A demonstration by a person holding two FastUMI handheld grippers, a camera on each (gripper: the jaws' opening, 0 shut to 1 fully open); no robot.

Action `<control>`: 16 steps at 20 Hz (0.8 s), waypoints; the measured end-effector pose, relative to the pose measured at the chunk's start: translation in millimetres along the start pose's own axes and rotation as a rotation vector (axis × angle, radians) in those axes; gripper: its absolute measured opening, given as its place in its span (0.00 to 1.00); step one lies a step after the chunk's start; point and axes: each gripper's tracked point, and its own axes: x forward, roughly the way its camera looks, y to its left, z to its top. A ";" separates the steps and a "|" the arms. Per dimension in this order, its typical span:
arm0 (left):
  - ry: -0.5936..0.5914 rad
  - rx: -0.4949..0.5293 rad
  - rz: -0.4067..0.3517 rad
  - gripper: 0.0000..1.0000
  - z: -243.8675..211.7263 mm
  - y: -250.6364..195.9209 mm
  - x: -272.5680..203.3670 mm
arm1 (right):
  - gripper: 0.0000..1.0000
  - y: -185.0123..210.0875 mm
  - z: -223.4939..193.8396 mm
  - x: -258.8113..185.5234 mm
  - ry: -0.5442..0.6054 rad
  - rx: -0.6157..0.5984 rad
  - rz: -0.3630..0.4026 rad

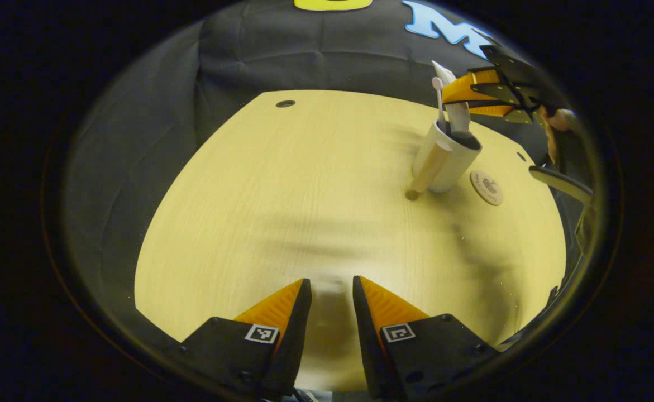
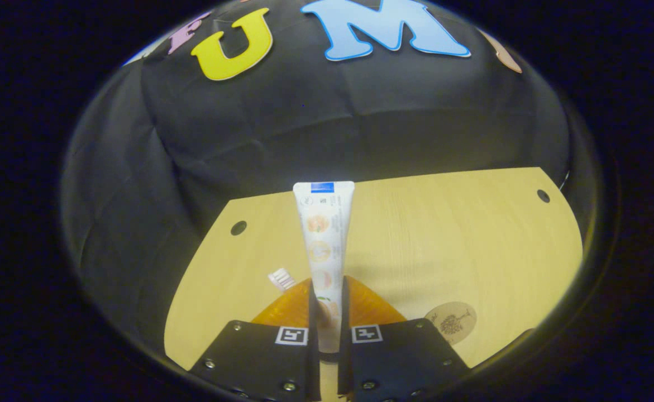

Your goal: Put the toothbrush and toothpaste on the desktop into the cup, then pick up the cup and place it on the coaster on the desktop.

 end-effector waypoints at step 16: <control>0.051 0.026 0.013 0.58 24.5 -17.5 -19.7 | 0.16 -5.4 -10.1 0.0 -0.212 -0.132 -0.081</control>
